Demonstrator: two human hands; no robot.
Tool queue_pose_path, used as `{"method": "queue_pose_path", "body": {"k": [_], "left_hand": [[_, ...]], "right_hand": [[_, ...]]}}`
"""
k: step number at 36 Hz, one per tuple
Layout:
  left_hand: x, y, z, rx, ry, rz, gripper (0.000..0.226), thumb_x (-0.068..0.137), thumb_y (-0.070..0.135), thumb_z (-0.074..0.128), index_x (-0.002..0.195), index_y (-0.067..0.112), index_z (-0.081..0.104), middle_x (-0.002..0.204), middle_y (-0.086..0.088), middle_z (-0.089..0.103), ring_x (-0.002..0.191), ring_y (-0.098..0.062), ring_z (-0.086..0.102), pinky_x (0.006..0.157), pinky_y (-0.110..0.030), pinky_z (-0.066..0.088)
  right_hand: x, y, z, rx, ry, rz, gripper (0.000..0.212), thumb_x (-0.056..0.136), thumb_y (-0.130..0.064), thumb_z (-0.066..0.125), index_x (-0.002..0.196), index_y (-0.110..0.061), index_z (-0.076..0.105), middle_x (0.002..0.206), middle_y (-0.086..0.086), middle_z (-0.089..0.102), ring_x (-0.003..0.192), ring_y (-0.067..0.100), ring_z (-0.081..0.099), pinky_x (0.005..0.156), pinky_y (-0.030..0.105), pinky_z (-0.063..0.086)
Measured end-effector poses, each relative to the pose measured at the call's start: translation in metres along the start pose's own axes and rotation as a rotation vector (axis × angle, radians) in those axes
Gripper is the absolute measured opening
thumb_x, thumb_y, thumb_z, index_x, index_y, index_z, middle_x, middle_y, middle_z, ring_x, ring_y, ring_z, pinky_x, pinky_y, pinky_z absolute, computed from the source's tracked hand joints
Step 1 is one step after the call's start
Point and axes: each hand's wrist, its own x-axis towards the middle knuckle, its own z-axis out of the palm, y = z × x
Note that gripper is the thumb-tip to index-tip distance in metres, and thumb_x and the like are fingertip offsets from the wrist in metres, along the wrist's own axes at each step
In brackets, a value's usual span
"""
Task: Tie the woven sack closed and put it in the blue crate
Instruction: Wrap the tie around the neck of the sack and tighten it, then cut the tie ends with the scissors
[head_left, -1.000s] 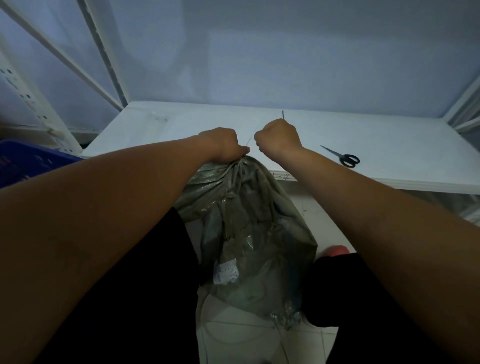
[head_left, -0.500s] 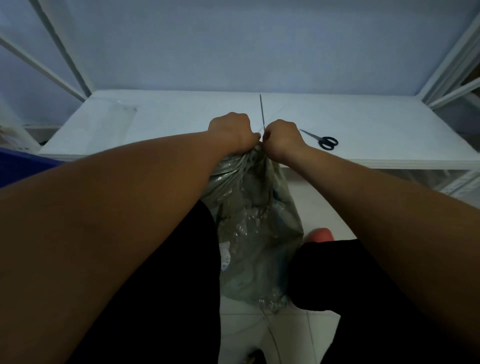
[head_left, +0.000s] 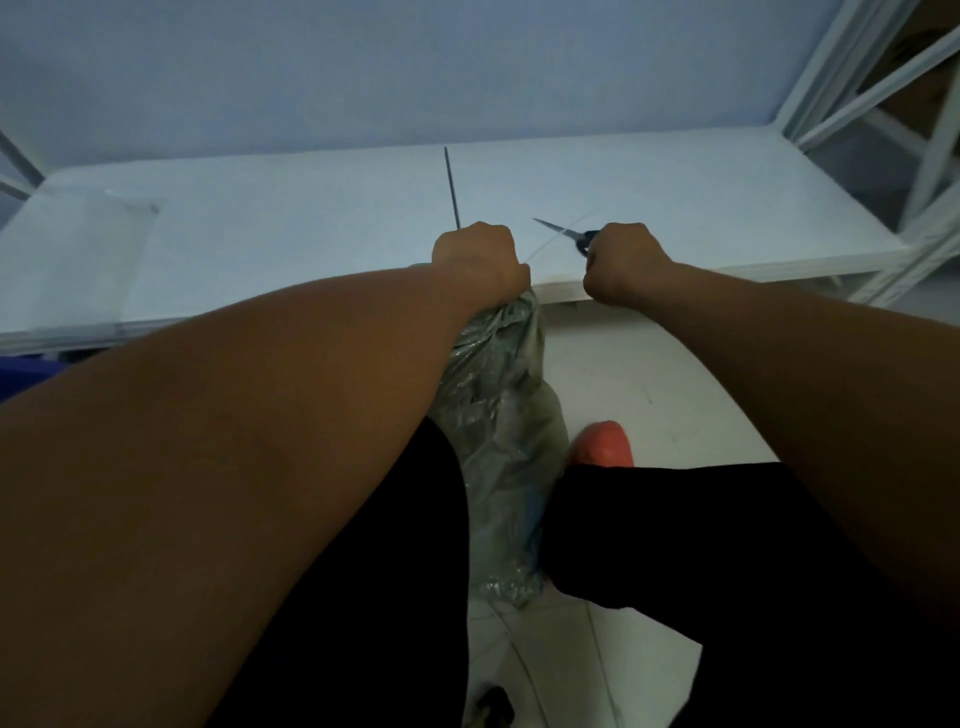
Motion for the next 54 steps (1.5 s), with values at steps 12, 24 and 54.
{"method": "queue_pose_path", "body": {"k": [12, 24, 54], "left_hand": [[0.028, 0.029, 0.030, 0.024, -0.053, 0.079, 0.025, 0.094, 0.041, 0.050, 0.095, 0.016, 0.053, 0.090, -0.002, 0.055, 0.080, -0.023, 0.055, 0.069, -0.031, 0.039], [0.045, 0.036, 0.058, -0.026, -0.058, 0.030, 0.024, 0.094, 0.036, 0.049, 0.101, 0.015, 0.058, 0.091, -0.001, 0.054, 0.082, -0.023, 0.055, 0.071, -0.031, 0.040], [0.053, 0.053, 0.084, -0.162, -0.130, -0.055, 0.033, 0.096, 0.036, 0.051, 0.120, 0.016, 0.062, 0.116, -0.002, 0.067, 0.103, -0.020, 0.064, 0.078, -0.029, 0.045]], "right_hand": [[0.040, 0.055, 0.013, -0.006, 0.001, 0.137, 0.028, 0.084, 0.005, 0.049, 0.063, -0.010, 0.039, 0.068, 0.005, 0.042, 0.054, 0.016, 0.037, 0.047, 0.023, 0.026], [0.075, 0.092, 0.038, 0.005, -0.033, 0.260, 0.032, 0.082, 0.007, 0.058, 0.059, -0.008, 0.042, 0.061, 0.005, 0.044, 0.051, 0.016, 0.040, 0.047, 0.023, 0.025], [0.102, 0.006, 0.077, 0.043, -0.060, 0.046, 0.044, 0.096, -0.013, 0.052, 0.139, -0.011, 0.046, 0.137, 0.023, 0.049, 0.126, 0.037, 0.050, 0.097, 0.044, 0.046]]}}
